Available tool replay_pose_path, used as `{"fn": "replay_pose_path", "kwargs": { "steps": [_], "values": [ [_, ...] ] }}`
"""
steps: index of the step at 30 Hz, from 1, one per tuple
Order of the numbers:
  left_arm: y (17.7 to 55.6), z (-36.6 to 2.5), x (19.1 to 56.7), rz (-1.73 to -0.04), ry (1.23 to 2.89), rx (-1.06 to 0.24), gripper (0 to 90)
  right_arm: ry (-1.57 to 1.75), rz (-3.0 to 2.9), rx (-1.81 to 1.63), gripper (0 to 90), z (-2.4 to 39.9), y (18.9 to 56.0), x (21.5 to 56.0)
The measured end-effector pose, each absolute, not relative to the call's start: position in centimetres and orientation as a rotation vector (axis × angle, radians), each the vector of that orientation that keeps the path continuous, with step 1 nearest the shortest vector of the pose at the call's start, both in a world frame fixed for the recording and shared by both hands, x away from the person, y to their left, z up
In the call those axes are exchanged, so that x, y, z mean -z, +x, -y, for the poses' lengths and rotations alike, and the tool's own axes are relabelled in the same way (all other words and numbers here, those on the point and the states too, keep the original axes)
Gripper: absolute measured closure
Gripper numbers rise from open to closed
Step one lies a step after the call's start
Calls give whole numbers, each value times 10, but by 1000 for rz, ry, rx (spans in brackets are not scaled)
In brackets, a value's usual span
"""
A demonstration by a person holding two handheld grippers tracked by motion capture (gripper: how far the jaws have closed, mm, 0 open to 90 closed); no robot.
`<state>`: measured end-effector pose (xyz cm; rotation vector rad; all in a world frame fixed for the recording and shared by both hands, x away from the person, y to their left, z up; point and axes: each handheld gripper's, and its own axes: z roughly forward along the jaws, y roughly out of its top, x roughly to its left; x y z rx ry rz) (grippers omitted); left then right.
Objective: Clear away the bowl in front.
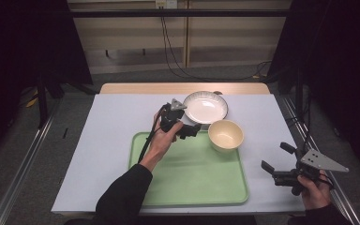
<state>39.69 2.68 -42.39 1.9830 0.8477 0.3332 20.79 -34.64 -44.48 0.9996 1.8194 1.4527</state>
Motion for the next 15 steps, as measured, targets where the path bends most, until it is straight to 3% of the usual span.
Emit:
{"fn": "replay_pose_path", "kwargs": {
  "steps": [15],
  "values": [
    [367,-59,417,-825,1955,-410,20,1003,-1822,-1456,0,346,208,445]
  ]
}}
